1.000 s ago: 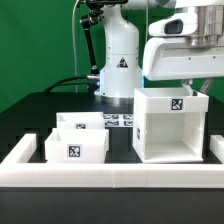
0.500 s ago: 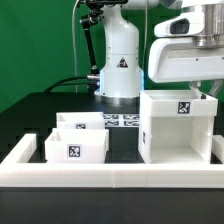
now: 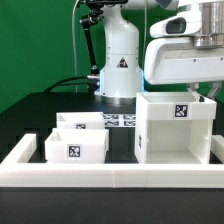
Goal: Assemble drawer
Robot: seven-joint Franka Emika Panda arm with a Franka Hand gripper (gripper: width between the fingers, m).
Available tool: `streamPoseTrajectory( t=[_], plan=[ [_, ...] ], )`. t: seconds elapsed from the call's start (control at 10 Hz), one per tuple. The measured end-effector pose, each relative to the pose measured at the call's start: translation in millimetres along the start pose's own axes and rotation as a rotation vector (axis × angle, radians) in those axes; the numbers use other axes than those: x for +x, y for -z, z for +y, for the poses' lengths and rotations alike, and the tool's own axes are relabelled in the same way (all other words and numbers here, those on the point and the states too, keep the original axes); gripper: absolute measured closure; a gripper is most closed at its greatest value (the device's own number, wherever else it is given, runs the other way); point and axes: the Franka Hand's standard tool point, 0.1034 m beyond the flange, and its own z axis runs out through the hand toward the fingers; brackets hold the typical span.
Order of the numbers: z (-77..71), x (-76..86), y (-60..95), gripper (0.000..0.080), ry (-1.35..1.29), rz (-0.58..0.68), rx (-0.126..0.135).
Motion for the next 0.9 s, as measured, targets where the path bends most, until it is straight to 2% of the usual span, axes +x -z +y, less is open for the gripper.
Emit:
streamPoseTrajectory(
  t=[0.1, 0.3, 0.5, 0.7, 0.8, 0.9],
  plan=[
    [-0.1, 0.0, 0.0, 0.0762, -0.001, 0.0, 0.0],
    [-4.0, 2.1, -0.8, 0.0762, -0.202, 0.016, 0.013],
    [-5.2, 13.7, -1.2, 0.0762, -0.388, 0.052, 0.023],
    [3.5, 22.6, -0.9, 0.0762, -0.506, 0.06, 0.029],
    [8.7, 27.6, -1.0, 0.0761, -0.55, 0.072, 0.038],
    [13.4, 32.4, -1.3, 0.0757, -0.641, 0.094, 0.06]
  ],
)
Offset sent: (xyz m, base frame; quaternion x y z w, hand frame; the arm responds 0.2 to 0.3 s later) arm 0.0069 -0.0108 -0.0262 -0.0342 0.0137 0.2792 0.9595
